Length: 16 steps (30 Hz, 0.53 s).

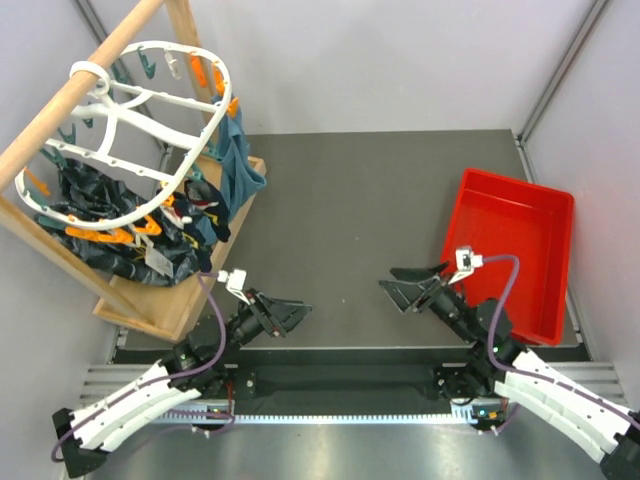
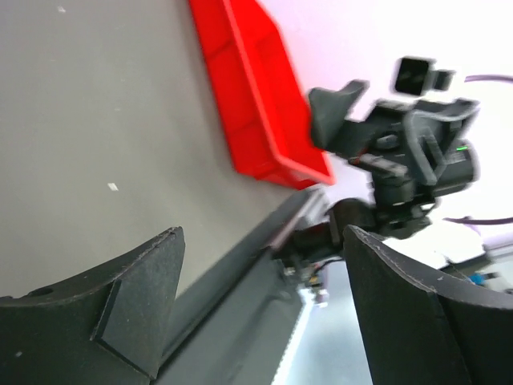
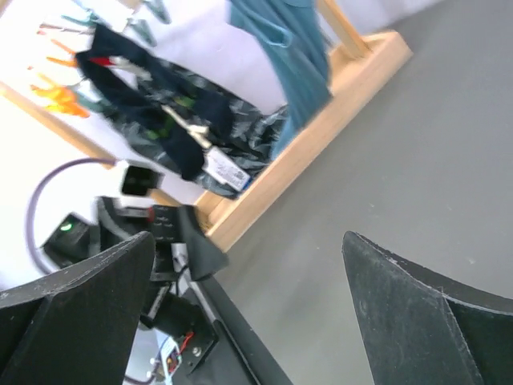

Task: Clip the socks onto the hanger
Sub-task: Reset both arms

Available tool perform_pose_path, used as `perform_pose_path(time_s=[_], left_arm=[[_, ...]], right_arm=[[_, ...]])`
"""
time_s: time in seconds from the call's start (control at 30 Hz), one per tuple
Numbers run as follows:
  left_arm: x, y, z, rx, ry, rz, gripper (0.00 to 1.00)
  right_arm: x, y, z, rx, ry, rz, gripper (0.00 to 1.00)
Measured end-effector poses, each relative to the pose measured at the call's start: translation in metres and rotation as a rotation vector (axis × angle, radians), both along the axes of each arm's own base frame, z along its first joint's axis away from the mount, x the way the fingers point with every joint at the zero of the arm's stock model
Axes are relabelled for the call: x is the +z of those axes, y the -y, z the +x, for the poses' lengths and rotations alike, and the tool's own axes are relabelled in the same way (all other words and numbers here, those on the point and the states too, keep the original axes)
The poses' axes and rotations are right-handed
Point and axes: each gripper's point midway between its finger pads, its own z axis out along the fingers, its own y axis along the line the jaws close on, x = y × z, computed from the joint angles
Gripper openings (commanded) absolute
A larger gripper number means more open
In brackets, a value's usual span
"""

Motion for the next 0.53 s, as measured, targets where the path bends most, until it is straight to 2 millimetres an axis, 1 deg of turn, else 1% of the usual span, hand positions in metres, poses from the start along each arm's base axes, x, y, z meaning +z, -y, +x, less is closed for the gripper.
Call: perform_pose_path(time_s=[0.03,0.07,0.13,0.23,0.27,0.33,0.47,0.53], left_arm=[[0.003,0.0,-0.001,-0.002,-0.007,-0.019,0.86],[0.007,-0.001,-0.002,-0.005,-0.007,-0.041,0.86],[0.018,0.0,-0.003,-0.01,-0.012,-0.093,0.85],[0.023,0.0,-0.004,-0.014,-0.028,-0.129,0.85],[0.025,-0.001,-0.005,-0.015,-0.03,-0.139,0.85],[0.029,-0.002,-0.005,-0.016,-0.031,-0.158,0.85],[0.026,-0.002,-0.005,-0.009,-0.051,-0.16,0.86],[0.026,-0.002,-0.004,-0.007,-0.059,-0.164,0.86]], right_arm=[[-0.001,0.0,0.001,-0.003,-0.01,0.003,1.0],[-0.007,-0.001,0.004,-0.012,-0.035,-0.006,1.0],[-0.028,-0.003,0.012,-0.04,-0.118,-0.044,1.0],[-0.057,-0.001,0.019,-0.08,-0.218,-0.103,1.0],[-0.063,0.0,0.02,-0.089,-0.234,-0.117,1.0],[-0.065,0.003,0.021,-0.106,-0.243,-0.122,1.0],[-0.06,0.006,0.024,-0.131,-0.231,-0.105,1.0],[-0.062,0.007,0.025,-0.14,-0.242,-0.107,1.0]])
